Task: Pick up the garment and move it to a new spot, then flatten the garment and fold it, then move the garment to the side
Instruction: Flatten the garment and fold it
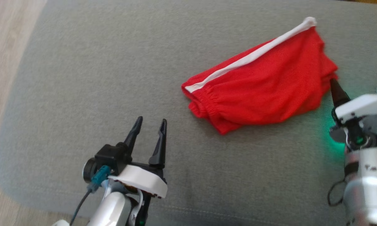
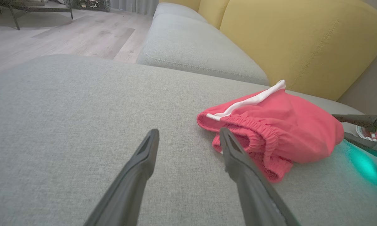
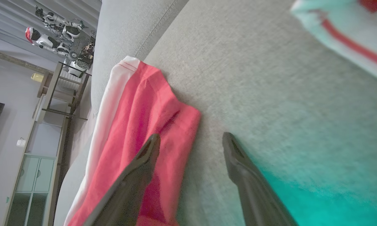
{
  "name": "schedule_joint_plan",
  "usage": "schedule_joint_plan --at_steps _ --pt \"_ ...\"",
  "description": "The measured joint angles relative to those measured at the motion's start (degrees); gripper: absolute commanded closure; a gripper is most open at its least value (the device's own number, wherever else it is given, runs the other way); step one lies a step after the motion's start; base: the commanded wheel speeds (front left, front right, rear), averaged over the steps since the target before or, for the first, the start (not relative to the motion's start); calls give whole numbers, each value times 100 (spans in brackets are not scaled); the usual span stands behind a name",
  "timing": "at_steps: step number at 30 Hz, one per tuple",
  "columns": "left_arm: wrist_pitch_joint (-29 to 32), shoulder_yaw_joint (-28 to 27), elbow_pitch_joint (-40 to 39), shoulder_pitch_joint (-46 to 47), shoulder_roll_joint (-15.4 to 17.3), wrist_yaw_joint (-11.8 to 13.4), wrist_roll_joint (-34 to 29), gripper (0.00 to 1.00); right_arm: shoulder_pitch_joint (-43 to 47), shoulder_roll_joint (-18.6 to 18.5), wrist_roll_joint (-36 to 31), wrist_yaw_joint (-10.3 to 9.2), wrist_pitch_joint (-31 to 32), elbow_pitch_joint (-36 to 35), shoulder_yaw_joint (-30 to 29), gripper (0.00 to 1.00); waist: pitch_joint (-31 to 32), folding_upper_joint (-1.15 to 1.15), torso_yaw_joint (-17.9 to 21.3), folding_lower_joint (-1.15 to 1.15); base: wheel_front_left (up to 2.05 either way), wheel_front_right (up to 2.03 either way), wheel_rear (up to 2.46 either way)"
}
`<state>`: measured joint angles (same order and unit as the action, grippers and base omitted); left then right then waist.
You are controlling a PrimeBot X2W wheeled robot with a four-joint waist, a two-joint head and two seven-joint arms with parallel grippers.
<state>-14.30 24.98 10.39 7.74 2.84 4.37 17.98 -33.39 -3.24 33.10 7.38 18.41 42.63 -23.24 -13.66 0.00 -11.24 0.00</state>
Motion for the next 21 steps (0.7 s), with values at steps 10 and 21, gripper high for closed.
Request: schedule_joint_plan --at_steps 10,21 --pt "0 265 -85 104 -2 75 83 0 -1137 -110 -565 0 132 1085 -829 0 -271 0 -387 0 0 0 0" --pt "0 363 -81 119 -3 135 135 0 -1522 -131 -1352 0 -116 1604 -690 100 -291 0 -350 0 0 0 0"
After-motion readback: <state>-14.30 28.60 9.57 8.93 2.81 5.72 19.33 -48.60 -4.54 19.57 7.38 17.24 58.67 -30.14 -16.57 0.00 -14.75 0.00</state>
